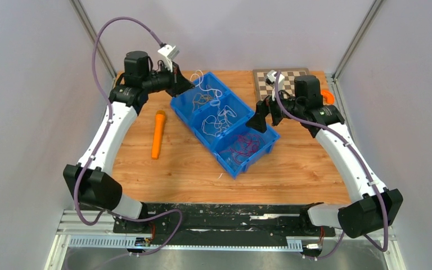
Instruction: Untangle the cables
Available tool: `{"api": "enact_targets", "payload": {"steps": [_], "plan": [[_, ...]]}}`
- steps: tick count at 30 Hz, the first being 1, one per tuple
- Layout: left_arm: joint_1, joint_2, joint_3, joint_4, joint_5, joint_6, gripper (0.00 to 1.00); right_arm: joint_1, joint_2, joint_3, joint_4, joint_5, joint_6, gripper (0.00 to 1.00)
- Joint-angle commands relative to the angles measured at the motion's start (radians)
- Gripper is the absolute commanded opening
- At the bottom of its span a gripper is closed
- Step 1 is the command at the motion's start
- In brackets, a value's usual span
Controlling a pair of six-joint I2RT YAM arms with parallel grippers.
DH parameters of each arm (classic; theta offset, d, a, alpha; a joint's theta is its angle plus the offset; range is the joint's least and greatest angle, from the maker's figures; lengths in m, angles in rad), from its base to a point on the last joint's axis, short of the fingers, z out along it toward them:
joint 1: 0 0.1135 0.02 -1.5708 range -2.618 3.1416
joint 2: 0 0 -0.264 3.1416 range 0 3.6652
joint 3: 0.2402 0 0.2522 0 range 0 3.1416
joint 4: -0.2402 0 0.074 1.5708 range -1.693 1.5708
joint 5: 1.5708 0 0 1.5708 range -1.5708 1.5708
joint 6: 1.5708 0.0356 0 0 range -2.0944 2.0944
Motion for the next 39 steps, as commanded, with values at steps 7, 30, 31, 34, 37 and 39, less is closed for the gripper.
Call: {"api": "enact_targets", "payload": {"steps": [7, 30, 31, 34, 37, 39], "plan": [[-0.073, 0.218, 0.053, 0.091, -0.058, 0.060, 0.00, -0.071, -0.053, -0.041, 0.038, 0.004, 0.054, 1.00], [-0.153, 0.342, 0.155, -0.277, -0.139, 0.306, 1.00, -0.139, 0.007, -0.044, 0.054, 0.015, 0.046, 1.00], [-0.141, 0.303, 0.150, -0.280, -0.137, 0.296, 1.00, -0.146, 0.015, -0.038, 0.058, 0.013, 0.048, 1.00], [-0.066, 0.260, 0.182, -0.329, -0.106, 0.241, 1.00, -0.169, 0.042, -0.011, 0.070, 0.013, 0.056, 1.00], [0.030, 0.255, 0.258, -0.447, -0.113, 0.179, 1.00, -0.209, 0.070, 0.013, 0.085, 0.011, 0.073, 1.00], [0.094, 0.273, 0.336, -0.545, -0.122, 0.172, 1.00, -0.247, 0.092, 0.027, 0.095, 0.004, 0.095, 1.00]]}}
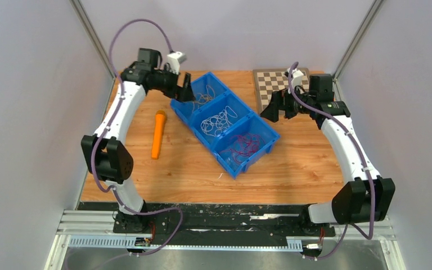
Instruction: Untangle the cables
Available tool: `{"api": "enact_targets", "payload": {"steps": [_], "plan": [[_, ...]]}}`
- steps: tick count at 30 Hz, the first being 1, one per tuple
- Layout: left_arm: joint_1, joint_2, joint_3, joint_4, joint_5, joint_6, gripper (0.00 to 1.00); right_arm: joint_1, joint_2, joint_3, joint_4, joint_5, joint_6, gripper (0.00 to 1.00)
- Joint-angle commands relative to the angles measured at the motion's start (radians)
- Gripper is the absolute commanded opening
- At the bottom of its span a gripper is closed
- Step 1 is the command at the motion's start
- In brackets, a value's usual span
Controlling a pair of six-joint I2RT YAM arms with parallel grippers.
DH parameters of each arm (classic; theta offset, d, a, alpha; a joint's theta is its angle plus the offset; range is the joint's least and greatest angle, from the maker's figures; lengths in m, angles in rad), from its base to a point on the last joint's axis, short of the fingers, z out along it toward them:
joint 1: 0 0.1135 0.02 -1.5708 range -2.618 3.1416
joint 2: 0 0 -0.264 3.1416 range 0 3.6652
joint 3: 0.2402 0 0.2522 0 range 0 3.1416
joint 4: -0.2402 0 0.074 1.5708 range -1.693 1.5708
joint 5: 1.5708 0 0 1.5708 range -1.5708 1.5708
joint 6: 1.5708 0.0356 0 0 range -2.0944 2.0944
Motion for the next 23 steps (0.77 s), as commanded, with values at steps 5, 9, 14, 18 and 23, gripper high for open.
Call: {"api": "enact_targets", "payload": {"steps": [5, 9, 14, 18, 23], "plan": [[0.302, -0.061, 0.154, -0.255, 0.024, -0.044, 1.00, -0.181, 0.069, 0.072, 0.074, 0.004, 0.016, 1.00], [0.431, -0.062, 0.074, -0.304, -0.042, -0.041, 1.00, -0.231, 0.073, 0.001, 0.054, 0.083, -0.100, 1.00], [0.465, -0.171, -0.249, -0.188, -0.176, -0.053, 1.00, -0.231, 0.023, -0.168, 0.047, 0.138, -0.171, 1.00], [0.463, -0.266, -0.380, -0.099, -0.185, -0.099, 1.00, -0.231, -0.012, -0.228, 0.056, 0.136, -0.163, 1.00], [0.429, -0.289, -0.408, -0.059, -0.226, -0.108, 1.00, -0.231, -0.014, -0.218, 0.063, 0.114, -0.144, 1.00]]}}
